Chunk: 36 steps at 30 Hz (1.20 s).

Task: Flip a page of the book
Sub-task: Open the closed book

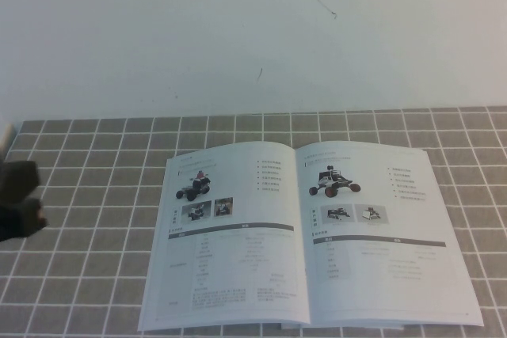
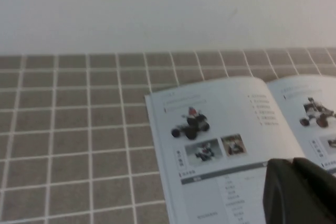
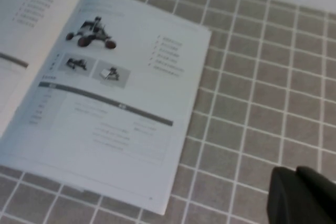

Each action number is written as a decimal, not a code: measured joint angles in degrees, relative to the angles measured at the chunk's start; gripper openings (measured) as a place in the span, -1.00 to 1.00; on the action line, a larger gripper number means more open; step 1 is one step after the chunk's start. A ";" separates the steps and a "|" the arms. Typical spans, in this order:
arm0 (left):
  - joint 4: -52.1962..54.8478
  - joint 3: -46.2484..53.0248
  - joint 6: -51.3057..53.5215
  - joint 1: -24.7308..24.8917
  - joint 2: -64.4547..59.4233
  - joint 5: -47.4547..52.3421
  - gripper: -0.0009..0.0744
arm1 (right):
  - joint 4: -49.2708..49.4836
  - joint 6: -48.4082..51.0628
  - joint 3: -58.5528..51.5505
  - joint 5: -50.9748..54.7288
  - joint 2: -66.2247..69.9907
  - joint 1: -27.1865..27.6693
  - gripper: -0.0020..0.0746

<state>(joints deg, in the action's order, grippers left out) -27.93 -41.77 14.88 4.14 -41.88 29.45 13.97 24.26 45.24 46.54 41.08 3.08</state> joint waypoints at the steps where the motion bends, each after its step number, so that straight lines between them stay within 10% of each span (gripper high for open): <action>1: -3.24 -0.72 2.51 0.00 -3.57 0.59 -0.99 | 1.24 1.66 0.45 0.00 2.26 0.00 -0.95; 10: -30.95 -6.06 28.26 1.42 -31.55 2.37 -0.99 | 14.98 15.36 4.17 -1.56 27.87 0.00 -0.95; 20: -35.17 -14.01 33.74 12.67 -52.52 -0.74 -0.99 | 22.95 20.91 9.41 -5.75 47.94 0.00 -0.93; 29: -35.37 -14.80 34.00 13.73 -60.83 -5.80 -0.99 | 25.82 21.59 11.32 -6.26 58.05 0.00 0.07; 36: -35.14 -14.84 34.12 13.73 -63.16 -8.55 -0.99 | 37.20 30.73 11.37 -6.42 64.60 -0.09 0.24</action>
<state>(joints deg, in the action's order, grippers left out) -63.07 -56.61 49.00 17.87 -105.04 20.90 51.17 54.99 56.61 40.12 105.68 2.99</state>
